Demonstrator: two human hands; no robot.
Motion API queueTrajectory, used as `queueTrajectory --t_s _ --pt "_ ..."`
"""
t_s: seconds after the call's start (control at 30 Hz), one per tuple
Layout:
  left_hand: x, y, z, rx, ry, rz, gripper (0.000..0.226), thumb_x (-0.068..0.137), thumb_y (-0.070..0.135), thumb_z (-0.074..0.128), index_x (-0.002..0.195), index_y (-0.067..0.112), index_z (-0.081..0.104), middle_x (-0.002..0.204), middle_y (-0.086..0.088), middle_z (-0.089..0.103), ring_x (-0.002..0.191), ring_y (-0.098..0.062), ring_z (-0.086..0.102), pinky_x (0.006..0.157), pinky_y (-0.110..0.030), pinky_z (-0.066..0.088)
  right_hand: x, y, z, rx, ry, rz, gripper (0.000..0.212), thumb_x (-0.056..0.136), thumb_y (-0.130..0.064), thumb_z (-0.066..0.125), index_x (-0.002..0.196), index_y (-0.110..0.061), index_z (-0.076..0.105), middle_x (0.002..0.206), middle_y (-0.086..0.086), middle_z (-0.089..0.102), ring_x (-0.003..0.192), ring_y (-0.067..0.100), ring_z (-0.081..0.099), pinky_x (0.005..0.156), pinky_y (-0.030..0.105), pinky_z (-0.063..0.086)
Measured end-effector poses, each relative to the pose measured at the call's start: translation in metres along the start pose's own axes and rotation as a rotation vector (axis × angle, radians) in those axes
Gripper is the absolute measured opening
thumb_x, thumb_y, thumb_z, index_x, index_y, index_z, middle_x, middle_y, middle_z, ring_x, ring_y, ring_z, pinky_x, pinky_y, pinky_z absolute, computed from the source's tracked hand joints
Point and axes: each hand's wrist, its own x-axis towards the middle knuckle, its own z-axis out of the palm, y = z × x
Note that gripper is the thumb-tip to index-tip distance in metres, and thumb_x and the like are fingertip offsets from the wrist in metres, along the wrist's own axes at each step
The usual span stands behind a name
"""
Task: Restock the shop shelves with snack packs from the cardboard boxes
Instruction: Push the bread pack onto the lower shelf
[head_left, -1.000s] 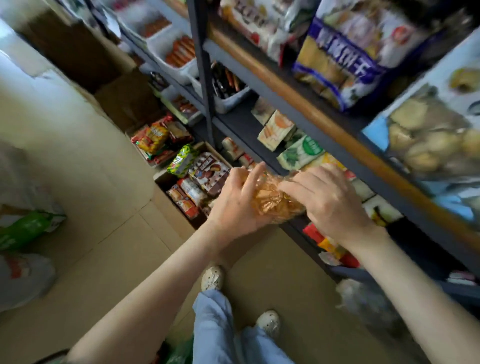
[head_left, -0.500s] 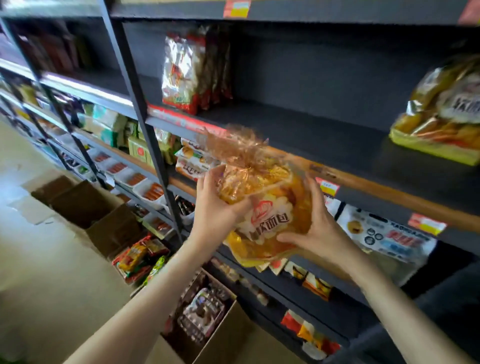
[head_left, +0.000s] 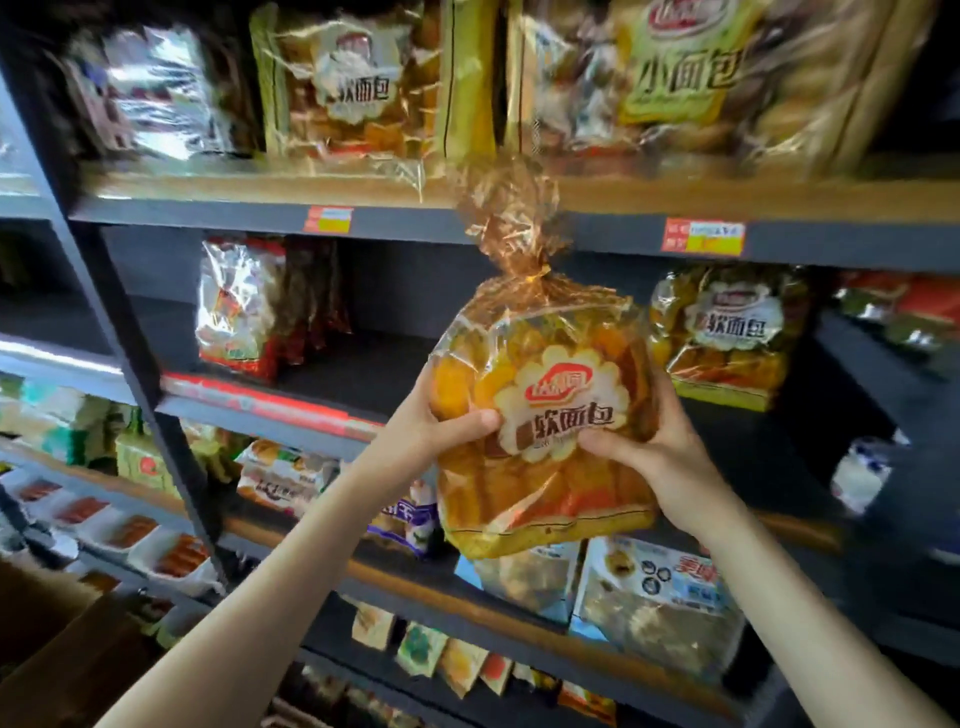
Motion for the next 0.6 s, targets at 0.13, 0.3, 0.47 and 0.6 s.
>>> queueTrajectory --t_s 0.13,0.3,0.47,0.6 --pt "0.035 -0.003 0.025 -0.137 0.037 -0.084 0.05 0.075 0.026 0.078 0.118 0.008 0.06 0.096 -0.003 0.075 0.087 -0.017 0.072 0.068 -0.025 0.056 0.024 -0.004 -0.023 -0.06 0.01 0.139 0.082 0.058 -0.029 0.083 0.13 -0.037 0.046 0.11 -0.013 0.068 0.1 0.007 0.066 0.082 0.029 0.051" --pt "0.067 -0.027 0.029 -0.234 0.024 -0.449 0.056 0.073 0.046 0.076 0.114 0.009 0.068 0.098 -0.015 0.074 0.089 -0.027 0.071 0.084 -0.043 0.057 0.04 0.009 -0.027 -0.12 0.089 0.339 0.057 0.069 -0.041 0.081 0.119 -0.033 0.055 0.106 -0.012 0.066 0.095 0.009 0.063 0.078 0.029 0.049" --pt "0.105 -0.014 0.026 -0.255 -0.057 -0.532 0.05 0.077 0.041 0.077 0.115 0.011 0.064 0.097 -0.012 0.074 0.087 -0.032 0.072 0.081 -0.047 0.057 0.064 0.013 -0.029 -0.107 0.205 0.419 0.041 0.072 -0.046 0.079 0.103 -0.034 0.056 0.105 -0.01 0.063 0.089 0.009 0.056 0.075 0.03 0.043" --pt "0.142 0.01 0.034 -0.218 -0.173 -0.509 0.046 0.08 0.036 0.075 0.117 0.012 0.062 0.099 -0.012 0.074 0.085 -0.03 0.073 0.07 -0.042 0.059 0.079 0.005 -0.045 -0.039 0.281 0.447 0.059 0.063 -0.05 0.082 0.11 -0.031 0.052 0.104 -0.003 0.06 0.096 0.019 0.057 0.094 0.042 0.046"
